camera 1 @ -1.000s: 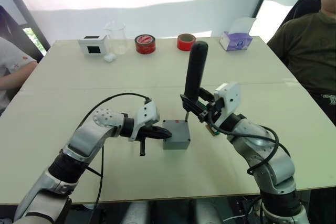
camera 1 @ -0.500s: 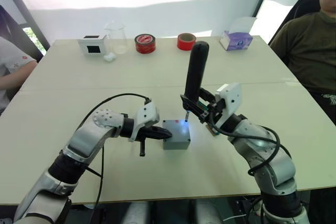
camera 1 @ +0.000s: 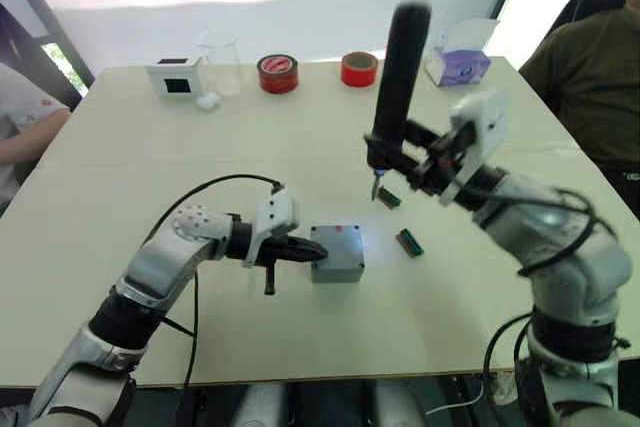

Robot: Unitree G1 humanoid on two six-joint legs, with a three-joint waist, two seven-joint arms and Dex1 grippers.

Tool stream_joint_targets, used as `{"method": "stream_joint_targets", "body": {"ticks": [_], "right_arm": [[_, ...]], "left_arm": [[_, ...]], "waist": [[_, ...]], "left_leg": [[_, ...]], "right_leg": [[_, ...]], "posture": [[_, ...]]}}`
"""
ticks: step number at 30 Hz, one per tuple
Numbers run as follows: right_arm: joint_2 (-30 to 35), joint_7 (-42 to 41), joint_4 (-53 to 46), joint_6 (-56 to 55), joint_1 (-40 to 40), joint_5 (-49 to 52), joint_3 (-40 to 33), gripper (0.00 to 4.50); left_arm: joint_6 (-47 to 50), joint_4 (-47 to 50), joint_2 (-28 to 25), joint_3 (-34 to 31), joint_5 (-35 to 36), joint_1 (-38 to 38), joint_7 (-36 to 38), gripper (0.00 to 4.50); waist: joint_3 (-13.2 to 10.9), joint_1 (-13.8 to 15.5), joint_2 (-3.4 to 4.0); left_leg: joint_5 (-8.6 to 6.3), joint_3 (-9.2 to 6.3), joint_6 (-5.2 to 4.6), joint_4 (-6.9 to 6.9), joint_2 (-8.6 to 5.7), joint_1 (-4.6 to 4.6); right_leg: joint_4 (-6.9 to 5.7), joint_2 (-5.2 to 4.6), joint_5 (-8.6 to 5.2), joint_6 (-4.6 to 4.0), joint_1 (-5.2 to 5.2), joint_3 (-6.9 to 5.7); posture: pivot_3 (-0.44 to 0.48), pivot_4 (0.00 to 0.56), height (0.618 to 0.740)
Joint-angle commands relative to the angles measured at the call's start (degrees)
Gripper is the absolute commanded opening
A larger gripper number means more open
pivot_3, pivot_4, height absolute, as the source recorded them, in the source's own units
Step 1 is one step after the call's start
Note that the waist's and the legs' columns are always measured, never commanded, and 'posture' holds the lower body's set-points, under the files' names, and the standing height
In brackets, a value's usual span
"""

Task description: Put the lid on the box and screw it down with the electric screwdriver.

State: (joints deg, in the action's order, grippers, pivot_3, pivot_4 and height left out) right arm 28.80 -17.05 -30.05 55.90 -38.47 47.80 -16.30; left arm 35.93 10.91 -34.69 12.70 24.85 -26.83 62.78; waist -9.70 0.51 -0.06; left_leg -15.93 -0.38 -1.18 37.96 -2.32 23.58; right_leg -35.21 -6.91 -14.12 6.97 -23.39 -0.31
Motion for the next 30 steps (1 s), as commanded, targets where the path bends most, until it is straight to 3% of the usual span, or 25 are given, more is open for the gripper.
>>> {"method": "stream_joint_targets", "body": {"ticks": [1, 6, 10, 14, 17, 19, 28, 30], "right_arm": [[3.5, 8.3, 6.9, 10.9, -8.4, 11.2, -10.0, 1.83], [10.6, 13.9, 19.0, 28.3, -13.8, 17.9, -15.0, 1.83], [23.1, 13.7, 28.4, 35.6, -10.4, 14.3, -8.7, 1.83], [34.1, 8.6, 35.7, 36.6, -3.1, 20.3, -1.6, 1.83], [38.8, 2.8, 35.9, 35.2, 3.1, 12.4, 3.8, 1.83], [40.4, -1.1, 38.6, 33.6, 5.0, 9.1, 7.5, 1.83], [38.9, -11.4, 45.2, 29.5, 3.1, -2.1, 16.8, 1.83], [38.9, -13.4, 46.0, 27.5, 2.4, -5.0, 18.9, 2.85]], "left_arm": [[3.6, 2.2, 0.1, -7.8, 6.9, -0.9, -1.2, 0.00], [9.1, 5.7, -0.7, -12.0, 13.1, -2.3, -2.5, 0.00], [11.6, 10.1, -3.4, -12.1, 16.0, -2.1, -0.9, 0.00], [13.0, 14.3, -6.1, -10.9, 17.8, -1.1, 0.7, 0.00], [11.2, 16.8, -8.4, -8.2, 15.4, 0.4, 1.8, 0.00], [8.8, 17.3, -9.6, -5.9, 12.3, 1.7, 1.8, 0.00], [8.3, 16.8, -9.7, -5.8, 12.4, 2.5, 0.6, 0.00], [8.5, 16.7, -9.6, -6.2, 12.5, 2.6, -0.1, 0.00]], "waist": [[-0.1, 0.0, -0.07], [-0.2, 0.0, -0.09], [-0.3, 0.2, 0.01], [-0.3, 0.1, 0.01], [-0.4, -0.4, 0.04], [-0.4, -0.9, 0.10], [-0.5, -1.2, 0.21], [-0.5, -1.1, 0.20]], "left_leg": [[0.00, -0.01, 0.00, 0.00, 0.02, 0.02], [0.01, 0.00, 0.01, -0.04, 0.03, 0.29], [0.04, 0.07, 0.02, 0.12, -0.10, 1.11], [0.13, 0.16, 0.15, 0.12, -0.13, 1.16], [-0.01, 0.26, -0.10, 0.14, -0.09, 1.16], [0.00, 0.31, -0.11, 0.16, -0.06, 1.12], [0.02, 0.36, -0.08, 0.17, 0.05, 0.93], [0.02, 0.37, -0.07, 0.20, 0.04, 0.93]], "right_leg": [[-0.01, 0.03, 0.02, 0.04, -0.03, -0.01], [0.11, 0.01, 0.10, 0.18, -0.15, -0.02], [-0.02, 0.01, 0.13, 0.23, -0.93, -0.05], [0.07, 0.04, 0.13, 0.23, -0.92, -0.07], [0.07, 0.08, 0.13, 0.25, -0.93, -0.05], [0.01, 0.11, 0.13, 0.27, -0.93, -0.03], [-0.16, 0.26, 0.16, 0.34, -0.90, 0.04], [-0.16, 0.25, 0.17, 0.35, -0.90, 0.04]], "posture": [[0.000, 0.150, 0.740], [0.000, 0.150, 0.740], [0.000, 0.150, 0.740], [0.000, 0.150, 0.740], [0.000, 0.150, 0.740], [0.000, 0.150, 0.740], [0.000, 0.150, 0.740], [0.000, 0.150, 0.740]]}}
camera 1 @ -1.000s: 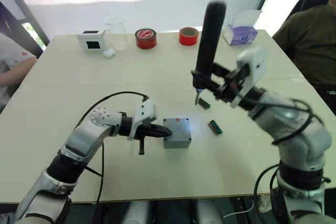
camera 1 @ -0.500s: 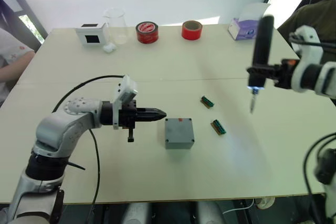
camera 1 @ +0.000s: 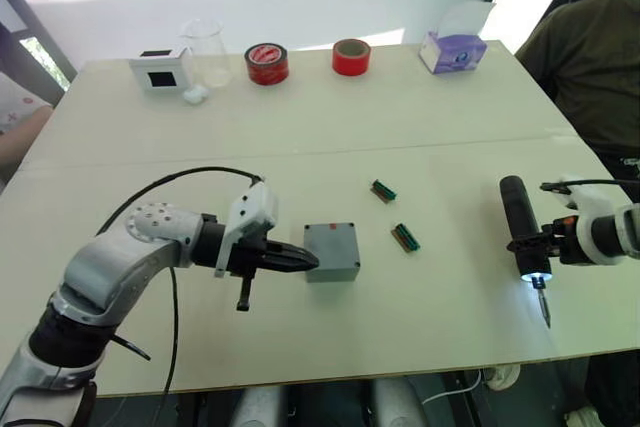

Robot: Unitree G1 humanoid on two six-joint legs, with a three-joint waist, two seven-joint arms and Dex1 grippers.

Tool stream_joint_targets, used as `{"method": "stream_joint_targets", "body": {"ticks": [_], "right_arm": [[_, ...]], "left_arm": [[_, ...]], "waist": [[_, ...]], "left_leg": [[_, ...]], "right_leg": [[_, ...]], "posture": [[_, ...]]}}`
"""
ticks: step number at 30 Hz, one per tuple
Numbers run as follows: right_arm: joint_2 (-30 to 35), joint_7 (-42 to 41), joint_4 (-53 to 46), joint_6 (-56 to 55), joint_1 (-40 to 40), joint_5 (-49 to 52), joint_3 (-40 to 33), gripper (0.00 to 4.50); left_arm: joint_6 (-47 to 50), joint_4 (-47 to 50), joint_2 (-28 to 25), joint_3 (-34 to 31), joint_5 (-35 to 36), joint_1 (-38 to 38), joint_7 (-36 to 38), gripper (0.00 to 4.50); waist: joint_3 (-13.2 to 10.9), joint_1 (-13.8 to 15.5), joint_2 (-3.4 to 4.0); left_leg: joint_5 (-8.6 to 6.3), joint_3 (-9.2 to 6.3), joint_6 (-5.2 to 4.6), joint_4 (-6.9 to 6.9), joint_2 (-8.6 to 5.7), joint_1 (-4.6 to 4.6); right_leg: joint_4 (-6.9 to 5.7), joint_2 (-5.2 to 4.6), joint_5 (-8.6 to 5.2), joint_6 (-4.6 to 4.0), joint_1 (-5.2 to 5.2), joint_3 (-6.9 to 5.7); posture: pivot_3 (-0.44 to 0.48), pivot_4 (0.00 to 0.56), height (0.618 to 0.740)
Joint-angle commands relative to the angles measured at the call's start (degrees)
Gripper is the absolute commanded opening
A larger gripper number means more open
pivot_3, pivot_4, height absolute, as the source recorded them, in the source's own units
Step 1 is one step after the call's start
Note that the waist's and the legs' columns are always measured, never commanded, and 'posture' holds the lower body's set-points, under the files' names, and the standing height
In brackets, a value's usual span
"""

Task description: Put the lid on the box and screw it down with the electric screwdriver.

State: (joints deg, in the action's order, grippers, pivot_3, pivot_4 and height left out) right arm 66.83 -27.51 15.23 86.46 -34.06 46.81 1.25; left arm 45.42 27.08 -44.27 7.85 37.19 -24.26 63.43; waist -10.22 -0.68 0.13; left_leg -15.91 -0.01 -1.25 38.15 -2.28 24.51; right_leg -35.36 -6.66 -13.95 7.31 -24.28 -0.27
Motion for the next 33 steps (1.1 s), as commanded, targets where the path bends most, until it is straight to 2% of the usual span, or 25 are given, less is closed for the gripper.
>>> {"method": "stream_joint_targets", "body": {"ticks": [1, 2, 5, 12, 16, 19, 20, 23, 27, 33], "right_arm": [[0.9, -3.8, 1.0, -3.6, -2.2, -5.0, 2.0, 2.98], [0.9, -4.7, 1.1, -4.0, -2.4, -6.0, 2.5, 3.47], [1.1, -7.2, 1.2, -5.5, -2.6, -9.0, 4.0, 4.47], [0.8, -9.8, -2.4, -10.0, -5.4, -14.0, 3.1, 4.47], [2.9, -12.7, -10.4, -15.2, -10.5, -16.1, 2.2, 4.47], [3.1, -15.2, -16.9, -18.7, -10.6, -16.3, 1.6, 4.47], [2.2, -16.9, -20.5, -19.3, -9.9, -14.3, 0.1, 4.47], [2.3, -23.8, -33.5, -28.5, -1.5, -13.1, -0.6, 4.47], [-8.3, -21.6, -49.2, -24.3, 8.2, -0.2, -5.4, 4.47], [-12.9, -16.9, -53.5, -19.6, 11.9, 4.0, -4.9, 4.47]], "left_arm": [[-0.8, 0.5, -0.1, -1.5, 0.3, 0.1, -1.0, 0.00], [-0.8, 0.6, -0.2, -1.7, 0.4, 0.2, -1.0, 0.00], [-0.6, 0.4, -1.0, -2.3, 0.4, 0.5, -1.3, 0.00], [-0.5, -3.1, -3.4, -5.2, 0.0, 0.8, -1.4, 0.00], [-1.5, -7.2, -3.9, -6.7, -1.2, 0.8, -2.1, 0.00], [-3.4, -9.6, -3.1, -6.3, -3.0, 1.0, -2.8, 0.00], [-4.4, -10.4, -2.6, -5.5, -4.2, 1.1, -3.3, 0.00], [-8.3, -12.2, -1.9, -1.6, -9.6, 1.4, -4.3, 0.00], [-11.3, -13.9, 1.2, 2.6, -14.0, 1.3, -5.6, 0.00], [-10.2, -12.1, 5.4, 4.9, -13.4, 1.7, -6.0, 0.00]], "waist": [[0.0, 0.1, -0.01], [0.0, 0.1, -0.02], [0.0, 0.1, -0.03], [0.0, 0.1, -0.02], [0.0, -0.1, 0.04], [0.0, 0.0, 0.00], [0.0, 0.1, -0.02], [0.0, 0.3, -0.09], [0.0, 0.8, -0.24], [0.0, 1.5, -0.30]], "left_leg": [[0.00, 0.00, 0.00, 0.02, 0.00, 0.00], [0.00, -0.01, 0.00, 0.06, 0.00, 0.00], [0.00, -0.02, 0.01, 0.09, -0.02, 0.00], [0.02, -0.04, 0.04, 0.10, -0.02, -0.02], [0.04, -0.02, 0.08, 0.09, -0.01, -0.02], [0.07, -0.06, 0.13, 0.04, 0.04, -0.02], [0.07, -0.07, 0.13, 0.04, 0.04, -0.02], [0.08, -0.13, 0.14, 0.07, 0.02, -0.02], [0.08, -0.16, 0.14, 0.15, 0.00, -0.07], [0.08, -0.23, 0.14, 0.26, -0.04, -0.10]], "right_leg": [[0.00, 0.00, 0.00, 0.00, 0.01, 0.00], [0.00, 0.00, 0.01, 0.02, 0.05, 0.00], [0.00, -0.01, 0.03, 0.05, 0.08, 0.00], [-0.02, -0.01, 0.03, 0.06, 0.09, -0.01], [-0.07, 0.01, 0.03, 0.06, 0.01, 0.00], [-0.06, 0.07, 0.02, 0.07, -0.02, -0.01], [-0.06, 0.08, 0.02, 0.07, -0.02, -0.01], [-0.05, 0.05, 0.02, 0.08, 0.07, -0.04], [-0.06, 0.04, 0.04, 0.09, 0.20, -0.04], [-0.16, -0.02, 0.08, 0.10, 0.24, -0.03]], "posture": [[0.000, 0.150, 0.740], [0.000, 0.150, 0.740], [0.000, 0.150, 0.740], [0.000, 0.150, 0.740], [0.000, 0.150, 0.740], [0.000, 0.150, 0.740], [0.000, 0.150, 0.740], [0.000, 0.150, 0.740], [0.000, 0.150, 0.740], [0.000, 0.150, 0.740]]}}
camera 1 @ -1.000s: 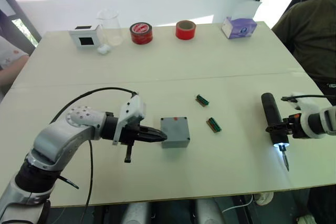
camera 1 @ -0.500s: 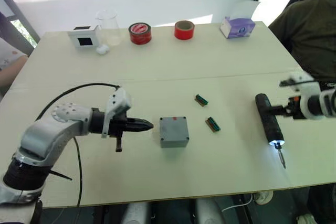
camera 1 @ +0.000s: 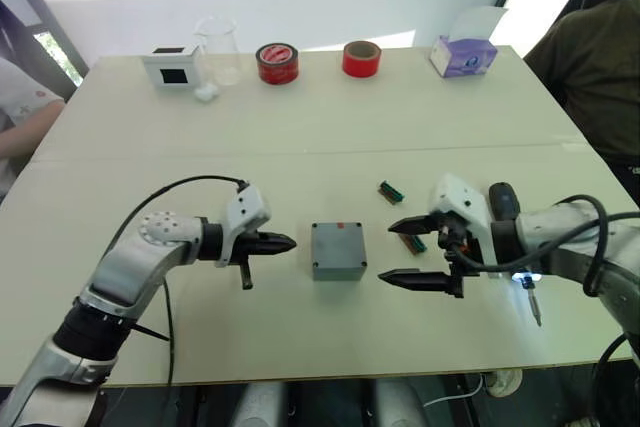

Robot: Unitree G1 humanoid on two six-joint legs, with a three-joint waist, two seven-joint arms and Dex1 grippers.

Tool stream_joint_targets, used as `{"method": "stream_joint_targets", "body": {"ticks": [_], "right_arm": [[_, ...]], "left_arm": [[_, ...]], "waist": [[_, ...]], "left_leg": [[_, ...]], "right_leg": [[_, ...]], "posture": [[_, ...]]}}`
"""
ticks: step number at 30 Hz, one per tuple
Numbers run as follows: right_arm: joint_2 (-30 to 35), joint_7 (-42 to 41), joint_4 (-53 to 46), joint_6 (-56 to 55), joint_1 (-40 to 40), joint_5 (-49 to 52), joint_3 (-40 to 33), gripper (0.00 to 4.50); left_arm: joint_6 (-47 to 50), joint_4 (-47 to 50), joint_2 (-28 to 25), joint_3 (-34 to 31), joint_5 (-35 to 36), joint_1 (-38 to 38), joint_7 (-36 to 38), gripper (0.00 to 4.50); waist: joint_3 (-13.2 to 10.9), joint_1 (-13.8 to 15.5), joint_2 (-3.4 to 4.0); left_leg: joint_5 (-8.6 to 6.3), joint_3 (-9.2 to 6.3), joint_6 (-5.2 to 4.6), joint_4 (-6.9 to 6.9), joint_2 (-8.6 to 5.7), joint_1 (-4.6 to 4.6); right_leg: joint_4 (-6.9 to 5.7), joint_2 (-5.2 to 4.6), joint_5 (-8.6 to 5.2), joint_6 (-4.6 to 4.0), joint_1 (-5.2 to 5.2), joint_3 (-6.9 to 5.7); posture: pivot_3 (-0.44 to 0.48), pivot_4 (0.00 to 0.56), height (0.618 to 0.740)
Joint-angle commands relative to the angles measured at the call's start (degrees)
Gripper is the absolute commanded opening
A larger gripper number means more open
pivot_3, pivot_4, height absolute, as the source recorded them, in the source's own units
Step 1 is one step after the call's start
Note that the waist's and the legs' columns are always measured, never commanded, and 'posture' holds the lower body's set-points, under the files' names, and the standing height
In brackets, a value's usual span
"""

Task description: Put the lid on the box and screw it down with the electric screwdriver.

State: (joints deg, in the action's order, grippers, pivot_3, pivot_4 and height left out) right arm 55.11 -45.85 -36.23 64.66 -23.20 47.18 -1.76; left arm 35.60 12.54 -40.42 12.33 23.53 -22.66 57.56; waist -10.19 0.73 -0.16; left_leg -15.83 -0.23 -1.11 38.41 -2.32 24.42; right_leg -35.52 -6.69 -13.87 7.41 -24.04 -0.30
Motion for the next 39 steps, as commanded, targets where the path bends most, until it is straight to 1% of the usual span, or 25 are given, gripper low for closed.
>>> {"method": "stream_joint_targets", "body": {"ticks": [1, 3, 6, 9, 14, 17, 22, 25, 27, 30, 33, 37, 39], "right_arm": [[-1.4, 1.6, -2.3, 2.3, 1.8, 3.8, -1.4, 4.47], [-1.6, 2.8, -2.9, 2.4, 2.7, 2.9, 0.0, 4.47], [-3.9, 5.9, -4.6, 4.2, 3.1, 3.1, 3.4, 4.47], [-2.8, 5.9, -5.6, 2.7, 3.5, -0.3, 7.9, 4.47], [-6.6, 7.8, -2.6, 1.5, 4.0, -1.8, 9.3, 4.47], [-8.5, 8.1, -2.4, 1.3, 4.0, -1.3, 9.1, 4.47], [-12.3, 9.7, -2.2, 2.9, 3.9, 0.7, 7.4, 4.47], [-13.0, 10.8, -2.8, 4.5, 5.0, 2.4, 5.0, 4.47], [-12.3, 11.0, -3.4, 5.0, 5.4, 3.1, 3.8, 4.47], [-9.1, 9.7, -3.7, 3.9, 5.5, 1.9, 3.0, 4.47], [-4.3, 7.3, -0.7, -0.8, 3.7, -4.1, 5.4, 4.47], [-3.7, 4.1, 5.2, -7.2, 0.4, -10.2, 10.1, 4.47], [-3.4, 2.3, 6.7, -9.7, -0.4, -12.8, 12.3, 4.47]], "left_arm": [[-0.4, 2.2, 2.1, 0.7, 0.3, 0.2, -0.3, 0.00], [-0.6, 1.9, 2.4, 0.9, -0.3, 0.2, -0.1, 0.00], [-1.5, -0.5, 2.6, 1.0, -1.2, -1.6, 1.2, 0.00], [-3.8, -4.0, 3.3, 1.8, -2.5, -3.8, 2.8, 0.00], [-6.3, -8.0, 4.2, 3.4, -4.2, -6.7, 5.8, 0.00], [-7.6, -10.0, 5.9, 4.0, -5.0, -8.2, 6.5, 0.00], [-10.8, -15.9, 10.0, 5.1, -7.6, -11.5, 6.6, 0.00], [-12.7, -19.2, 11.7, 4.4, -9.0, -13.0, 6.0, 0.00], [-13.5, -20.4, 11.4, 3.6, -10.0, -13.3, 6.0, 0.00], [-13.7, -20.5, 9.3, 2.2, -10.5, -12.3, 6.5, 0.00], [-11.4, -16.9, 6.1, 0.6, -9.5, -8.5, 6.6, 0.00], [-6.6, -8.0, 4.4, -0.9, -7.0, -0.6, 5.2, 0.00], [-4.2, -4.4, 4.6, -1.5, -5.8, 1.5, 4.2, 0.00]], "waist": [[0.0, 0.2, -0.01], [0.0, 0.0, -0.01], [0.0, -0.2, 0.00], [0.0, 0.0, 0.00], [0.0, -0.1, -0.01], [0.0, 0.1, -0.01], [0.0, 0.0, -0.01], [0.0, 0.0, -0.02], [0.0, 0.0, -0.01], [0.0, -0.1, -0.01], [0.0, -0.4, -0.01], [0.0, -0.6, -0.01], [0.0, -0.2, -0.01]], "left_leg": [[0.00, -0.04, 0.00, 0.01, -0.02, 0.00], [0.00, -0.07, 0.00, 0.03, -0.03, 0.00], [0.01, -0.07, 0.02, 0.04, 0.00, -0.02], [0.03, -0.07, 0.06, 0.04, 0.01, -0.02], [-0.04, -0.06, -0.07, 0.47, -0.01, 0.02], [-0.08, -0.06, -0.13, 0.62, -0.02, 0.02], [-0.08, -0.08, -0.14, 0.69, -0.02, 0.00], [-0.08, -0.08, -0.14, 0.71, -0.04, 0.01], [-0.08, -0.07, -0.14, 0.72, -0.05, 0.01], [-0.08, -0.08, -0.14, 0.71, -0.04, 0.01], [-0.09, -0.06, -0.15, 0.71, -0.02, 0.01], [-0.09, -0.04, -0.15, 0.69, 0.01, 0.00], [-0.09, -0.04, -0.15, 0.69, 0.01, 0.01]], "right_leg": [[0.00, 0.00, 0.00, 0.00, 0.02, -0.01], [0.00, 0.00, 0.00, 0.00, 0.05, -0.02], [-0.04, 0.02, 0.00, 0.00, 0.02, -0.02], [-0.15, 0.05, -0.01, -0.01, -0.04, -0.02], [-0.35, 0.05, -0.02, 0.00, 0.05, -0.02], [-0.42, 0.04, -0.02, 0.00, 0.10, -0.02], [-0.51, 0.04, -0.02, 0.00, 0.11, -0.02], [-0.52, 0.04, -0.02, 0.00, 0.12, -0.02], [-0.52, 0.03, -0.02, 0.00, 0.12, -0.02], [-0.54, 0.03, -0.02, 0.00, 0.08, -0.02], [-0.55, 0.04, -0.02, 0.00, 0.06, 0.00], [-0.56, 0.05, -0.02, 0.01, 0.02, 0.01], [-0.56, 0.04, -0.02, 0.01, 0.03, 0.02]], "posture": [[0.000, 0.150, 0.740], [0.000, 0.150, 0.740], [0.000, 0.150, 0.740], [0.000, 0.150, 0.740], [0.000, 0.150, 0.740], [0.000, 0.150, 0.740], [0.000, 0.150, 0.740], [0.000, 0.150, 0.740], [0.000, 0.150, 0.740], [0.000, 0.150, 0.740], [0.000, 0.150, 0.740], [0.000, 0.150, 0.740], [0.000, 0.150, 0.740]]}}
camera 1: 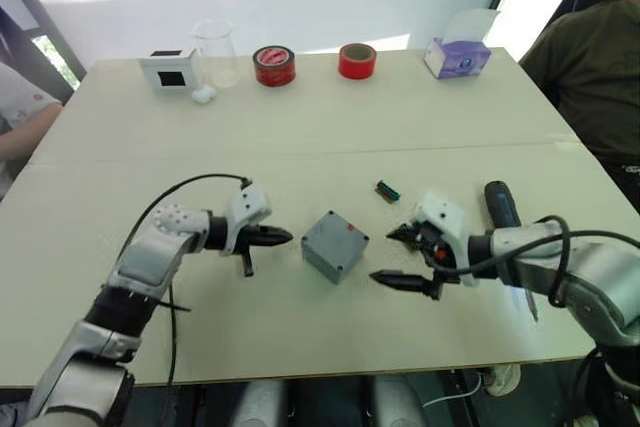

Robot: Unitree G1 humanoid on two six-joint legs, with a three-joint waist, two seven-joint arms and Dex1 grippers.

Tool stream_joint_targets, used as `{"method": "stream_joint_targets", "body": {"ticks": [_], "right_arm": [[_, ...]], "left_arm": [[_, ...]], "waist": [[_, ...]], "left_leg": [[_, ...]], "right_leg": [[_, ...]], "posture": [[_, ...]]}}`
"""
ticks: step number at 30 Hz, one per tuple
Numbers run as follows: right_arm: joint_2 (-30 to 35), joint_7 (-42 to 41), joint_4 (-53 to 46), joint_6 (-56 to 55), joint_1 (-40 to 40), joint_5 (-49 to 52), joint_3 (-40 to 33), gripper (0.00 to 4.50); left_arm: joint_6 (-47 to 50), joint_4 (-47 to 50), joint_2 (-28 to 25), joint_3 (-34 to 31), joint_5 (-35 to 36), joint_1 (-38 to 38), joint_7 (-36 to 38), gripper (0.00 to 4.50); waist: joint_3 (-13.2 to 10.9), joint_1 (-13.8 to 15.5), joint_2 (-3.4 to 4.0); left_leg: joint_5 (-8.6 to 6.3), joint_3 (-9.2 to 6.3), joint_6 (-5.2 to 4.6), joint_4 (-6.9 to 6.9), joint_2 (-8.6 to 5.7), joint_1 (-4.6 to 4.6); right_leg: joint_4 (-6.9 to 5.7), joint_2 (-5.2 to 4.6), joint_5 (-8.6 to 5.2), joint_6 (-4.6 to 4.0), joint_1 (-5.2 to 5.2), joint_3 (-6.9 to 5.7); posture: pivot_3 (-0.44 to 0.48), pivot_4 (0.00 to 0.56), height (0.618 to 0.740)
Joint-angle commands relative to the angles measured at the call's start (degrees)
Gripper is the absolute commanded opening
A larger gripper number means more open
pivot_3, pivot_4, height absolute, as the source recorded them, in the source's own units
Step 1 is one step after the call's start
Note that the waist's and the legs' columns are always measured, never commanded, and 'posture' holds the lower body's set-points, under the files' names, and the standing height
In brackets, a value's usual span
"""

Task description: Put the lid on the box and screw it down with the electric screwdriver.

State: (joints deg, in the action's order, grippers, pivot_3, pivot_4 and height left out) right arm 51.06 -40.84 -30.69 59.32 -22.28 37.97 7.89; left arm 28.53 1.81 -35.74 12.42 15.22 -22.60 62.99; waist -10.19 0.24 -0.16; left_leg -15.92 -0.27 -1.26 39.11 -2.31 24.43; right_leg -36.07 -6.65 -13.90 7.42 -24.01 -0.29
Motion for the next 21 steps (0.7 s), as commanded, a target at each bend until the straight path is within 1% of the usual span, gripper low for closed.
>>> {"method": "stream_joint_targets", "body": {"ticks": [1, 7, 9, 11, 15, 21], "right_arm": [[0.5, -3.3, 1.7, -5.0, -1.5, -4.3, 3.2, 4.47], [-1.1, -6.2, 3.7, -7.1, -2.3, -6.6, 5.5, 4.47], [-1.7, -6.5, 2.3, -6.0, -1.4, -5.5, 5.2, 4.47], [-2.9, -6.0, -0.3, -4.1, 0.2, -3.3, 4.5, 4.47], [-6.9, -3.9, -2.3, 0.8, 1.2, 2.4, 0.2, 4.47], [-6.9, -2.7, -3.0, 2.6, 1.7, 2.6, -0.8, 4.47]], "left_arm": [[3.7, 7.2, 0.0, -1.9, 3.0, 1.8, -1.6, 0.00], [5.8, 10.5, 1.7, -0.4, 3.2, 2.2, -4.2, 0.00], [5.8, 9.9, 4.4, -1.6, 3.0, 0.8, -7.6, 0.00], [4.9, 9.0, 5.9, -1.6, 2.3, 0.1, -9.4, 0.00], [4.4, 7.2, 6.0, -1.1, 2.3, -0.8, -8.9, 0.00], [4.0, 6.0, 5.6, -0.4, 2.5, -1.6, -7.2, 0.00]], "waist": [[0.0, 0.5, -0.01], [0.0, 0.5, -0.02], [0.0, 0.5, -0.01], [0.0, 0.6, -0.02], [0.0, 0.4, -0.03], [0.0, 0.5, -0.03]], "left_leg": [[0.00, -0.01, 0.00, 0.01, -0.01, 0.00], [0.00, -0.03, 0.00, 0.05, -0.05, -0.02], [0.00, -0.03, 0.01, 0.04, -0.04, -0.02], [0.01, -0.05, 0.02, 0.04, -0.04, -0.01], [0.01, -0.05, 0.02, 0.04, -0.04, -0.02], [0.01, -0.05, 0.02, 0.04, -0.05, -0.02]], "right_leg": [[0.00, -0.01, 0.00, 0.00, 0.01, 0.00], [0.00, -0.06, 0.00, 0.00, 0.08, -0.01], [-0.01, -0.04, 0.00, 0.00, 0.05, -0.01], [-0.01, -0.04, 0.00, 0.00, 0.06, -0.02], [-0.02, -0.03, 0.00, 0.00, 0.06, -0.02], [-0.01, -0.04, 0.00, 0.00, 0.06, -0.02]], "posture": [[0.000, 0.150, 0.740], [0.000, 0.150, 0.740], [0.000, 0.150, 0.740], [0.000, 0.150, 0.740], [0.000, 0.150, 0.740], [0.000, 0.150, 0.740]]}}
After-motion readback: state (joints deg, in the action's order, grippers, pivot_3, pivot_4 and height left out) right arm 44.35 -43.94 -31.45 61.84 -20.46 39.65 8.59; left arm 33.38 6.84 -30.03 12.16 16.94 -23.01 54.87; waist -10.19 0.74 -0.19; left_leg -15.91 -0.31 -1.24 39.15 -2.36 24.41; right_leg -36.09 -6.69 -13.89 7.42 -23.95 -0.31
